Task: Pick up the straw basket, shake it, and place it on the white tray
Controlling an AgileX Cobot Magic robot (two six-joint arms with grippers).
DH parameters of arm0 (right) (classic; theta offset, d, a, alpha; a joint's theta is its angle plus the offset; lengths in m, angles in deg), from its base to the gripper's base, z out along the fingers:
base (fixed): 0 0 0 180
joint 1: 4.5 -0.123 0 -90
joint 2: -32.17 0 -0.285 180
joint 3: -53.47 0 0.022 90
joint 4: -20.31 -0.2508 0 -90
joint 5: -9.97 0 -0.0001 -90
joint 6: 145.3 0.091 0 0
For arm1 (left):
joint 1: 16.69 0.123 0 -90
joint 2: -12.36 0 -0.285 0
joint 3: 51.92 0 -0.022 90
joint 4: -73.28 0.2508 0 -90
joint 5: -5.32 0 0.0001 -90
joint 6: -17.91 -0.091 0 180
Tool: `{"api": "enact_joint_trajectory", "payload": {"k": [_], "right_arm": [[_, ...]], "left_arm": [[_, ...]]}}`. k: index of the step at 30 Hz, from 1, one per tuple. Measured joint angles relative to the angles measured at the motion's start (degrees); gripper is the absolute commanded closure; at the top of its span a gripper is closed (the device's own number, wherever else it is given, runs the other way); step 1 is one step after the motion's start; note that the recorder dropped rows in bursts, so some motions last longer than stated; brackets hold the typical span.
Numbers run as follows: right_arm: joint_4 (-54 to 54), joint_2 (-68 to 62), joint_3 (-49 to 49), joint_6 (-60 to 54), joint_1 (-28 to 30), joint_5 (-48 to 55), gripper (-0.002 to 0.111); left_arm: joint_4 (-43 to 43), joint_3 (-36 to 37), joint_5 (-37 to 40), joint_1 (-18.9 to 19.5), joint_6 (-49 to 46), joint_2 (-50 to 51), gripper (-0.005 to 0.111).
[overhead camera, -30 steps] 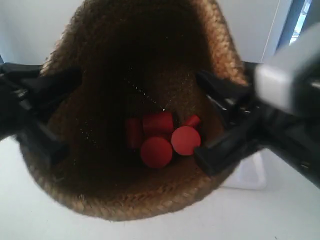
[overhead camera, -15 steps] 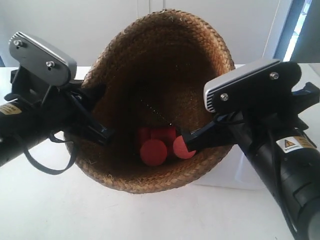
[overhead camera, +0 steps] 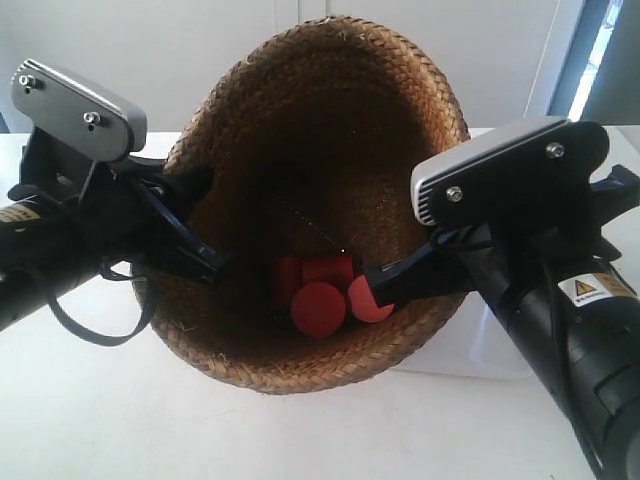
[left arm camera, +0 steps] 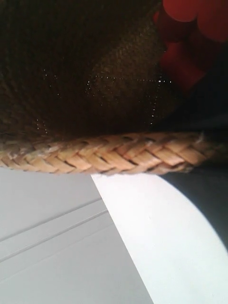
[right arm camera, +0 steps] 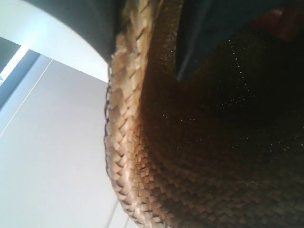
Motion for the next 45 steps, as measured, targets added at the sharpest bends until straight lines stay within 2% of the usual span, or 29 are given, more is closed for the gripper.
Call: {"api": "enact_joint_trajectory", "payload": {"k": [7, 10, 12, 19, 23, 25, 28, 39, 42, 45], "right_arm": [[-0.26, 0.00, 0.00, 0.00, 0.00, 0.00, 0.108], [-1.98, 0.00, -0.55, -0.76, 0.53, 1.51, 0.108], [-2.70, 0.10, -2.27, -2.74, 2.62, 5.79, 0.108], [-9.38, 0.10, -14.42, -11.37, 19.75, 27.63, 0.108], [-20.31, 0.10, -18.19, -21.81, 26.31, 35.63, 0.108], [-28.18, 0.10, -18.77, -29.61, 28.01, 36.99, 0.108], [-33.58, 0.10, -18.76, -35.81, 28.57, 36.33, 0.108], [-36.13, 0.10, -18.76, -40.14, 28.57, 28.74, 0.108], [-36.26, 0.10, -18.76, -43.16, 28.57, 28.72, 0.108], [-36.26, -0.92, -18.76, -44.91, 29.30, 27.97, 0.108]], "left_arm": [[-0.13, 0.00, 0.13, 0.00, 0.10, 0.00, 0.107], [-3.37, -0.28, 0.03, 0.13, 0.56, 0.00, 0.107], [-6.08, -2.03, 2.46, 1.61, -0.28, 0.40, 0.107], [-7.76, -18.00, 28.98, 15.24, 0.43, 4.88, 0.107], [-7.64, -24.86, 39.98, 19.28, 4.35, 7.31, 0.107], [-7.43, -27.17, 44.26, 19.68, 5.22, 8.06, 0.107], [-7.43, -29.44, 47.49, 19.73, 5.66, 9.42, 0.107], [-9.09, -40.07, 52.33, 19.73, 7.36, 22.80, 0.107], [-9.56, -41.08, 53.28, 19.48, 7.61, 24.99, 0.107], [-8.99, -42.42, 52.52, 16.78, 7.73, 25.29, 0.107]]}}
